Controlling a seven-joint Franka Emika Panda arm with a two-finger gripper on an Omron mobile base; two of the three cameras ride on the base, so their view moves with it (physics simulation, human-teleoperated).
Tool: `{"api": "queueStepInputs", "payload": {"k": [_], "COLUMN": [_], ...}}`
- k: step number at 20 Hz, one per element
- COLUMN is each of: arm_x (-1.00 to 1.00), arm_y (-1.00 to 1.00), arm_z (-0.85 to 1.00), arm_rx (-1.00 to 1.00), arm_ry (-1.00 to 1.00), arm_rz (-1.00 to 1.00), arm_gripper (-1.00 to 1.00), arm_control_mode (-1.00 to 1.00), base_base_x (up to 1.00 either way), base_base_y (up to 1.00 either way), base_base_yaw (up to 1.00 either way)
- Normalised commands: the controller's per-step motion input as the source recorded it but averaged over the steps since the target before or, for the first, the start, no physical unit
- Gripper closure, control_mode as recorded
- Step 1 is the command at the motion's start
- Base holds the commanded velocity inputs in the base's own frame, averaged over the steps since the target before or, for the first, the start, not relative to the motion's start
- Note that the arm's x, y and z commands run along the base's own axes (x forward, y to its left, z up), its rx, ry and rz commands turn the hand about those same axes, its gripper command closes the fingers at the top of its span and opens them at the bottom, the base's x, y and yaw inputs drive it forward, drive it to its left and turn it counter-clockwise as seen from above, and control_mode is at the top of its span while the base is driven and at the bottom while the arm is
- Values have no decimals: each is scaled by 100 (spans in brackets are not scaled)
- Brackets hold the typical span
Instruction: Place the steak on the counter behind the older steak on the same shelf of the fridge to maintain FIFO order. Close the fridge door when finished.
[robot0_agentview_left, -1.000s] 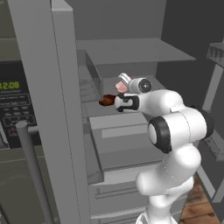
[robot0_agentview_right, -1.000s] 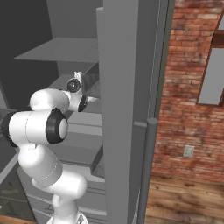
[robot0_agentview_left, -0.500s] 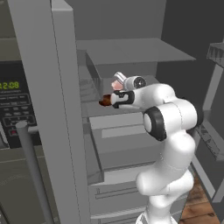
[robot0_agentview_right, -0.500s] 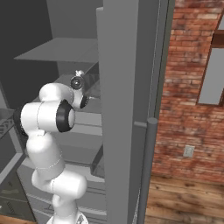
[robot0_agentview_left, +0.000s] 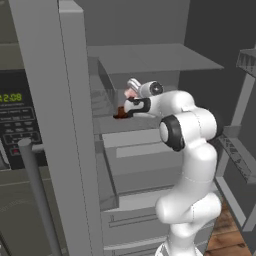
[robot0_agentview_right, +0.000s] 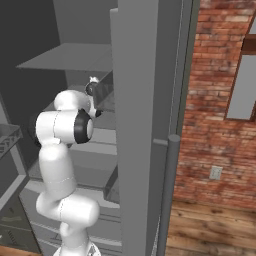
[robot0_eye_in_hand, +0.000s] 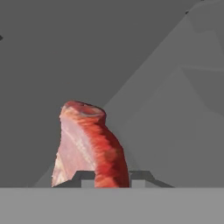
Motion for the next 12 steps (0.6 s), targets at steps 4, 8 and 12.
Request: {"api": "queueStepInputs", "payload": {"k": [4, 8, 12], "arm_x": [29, 6, 0], "arm_y": [0, 16, 21], "arm_z": [-35, -59, -52], "arm_rx": [0, -3, -5], "arm_ry": [0, 0, -1], "arm_rz": [2, 3, 2], "arm_gripper": [100, -100, -100], "arm_control_mode": [-100, -100, -100], "base_base_x": [0, 0, 0], "base_base_y": [0, 0, 0], "base_base_yaw": [0, 0, 0]}}
